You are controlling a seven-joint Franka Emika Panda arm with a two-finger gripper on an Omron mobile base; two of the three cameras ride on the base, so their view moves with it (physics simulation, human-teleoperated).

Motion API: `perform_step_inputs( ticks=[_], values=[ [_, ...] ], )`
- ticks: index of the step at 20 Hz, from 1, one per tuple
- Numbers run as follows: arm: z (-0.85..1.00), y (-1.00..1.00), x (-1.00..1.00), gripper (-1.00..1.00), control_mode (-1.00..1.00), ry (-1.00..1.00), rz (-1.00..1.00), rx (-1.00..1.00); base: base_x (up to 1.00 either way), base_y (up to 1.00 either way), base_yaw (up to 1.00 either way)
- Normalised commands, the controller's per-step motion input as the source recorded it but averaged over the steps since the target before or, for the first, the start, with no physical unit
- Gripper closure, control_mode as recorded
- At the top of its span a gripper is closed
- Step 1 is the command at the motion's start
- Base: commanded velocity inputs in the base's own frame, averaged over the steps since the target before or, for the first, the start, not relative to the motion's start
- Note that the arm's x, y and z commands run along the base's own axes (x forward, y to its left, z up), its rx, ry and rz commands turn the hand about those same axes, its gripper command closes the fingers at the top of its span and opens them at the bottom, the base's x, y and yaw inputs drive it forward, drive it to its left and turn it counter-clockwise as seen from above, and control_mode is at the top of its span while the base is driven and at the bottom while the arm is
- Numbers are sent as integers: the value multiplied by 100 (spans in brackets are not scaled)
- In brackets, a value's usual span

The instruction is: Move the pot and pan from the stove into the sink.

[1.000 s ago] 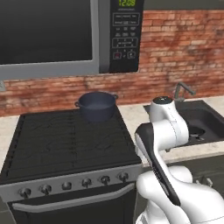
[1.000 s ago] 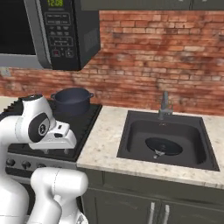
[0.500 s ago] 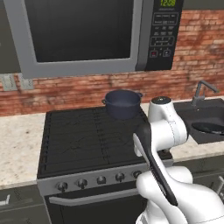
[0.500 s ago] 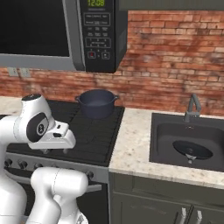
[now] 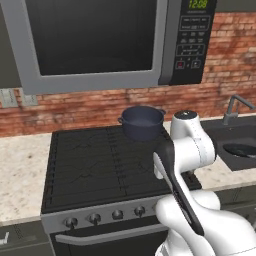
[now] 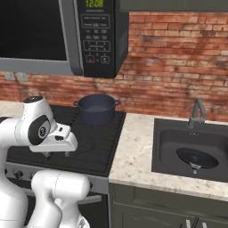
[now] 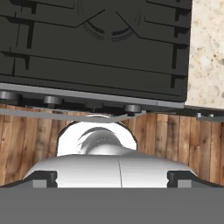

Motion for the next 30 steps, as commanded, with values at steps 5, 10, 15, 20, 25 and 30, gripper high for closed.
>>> perform_step_inputs(
  ticks=[5, 10, 15, 20, 25, 30],
  values=[
    [0, 0, 0, -100, 100, 0, 0, 0, 4, 0, 0],
    [0, 0, 0, -100, 100, 0, 0, 0, 4, 0, 0],
    [0, 0, 0, -100, 100, 0, 0, 0, 11, -9, 2],
    [0, 0, 0, -100, 100, 0, 0, 0, 8, -30, 5],
    [0, 0, 1, -100, -100, 0, 0, 0, 0, 0, 0],
    [0, 0, 45, -100, -100, 0, 0, 1, 0, 0, 0]
  ],
)
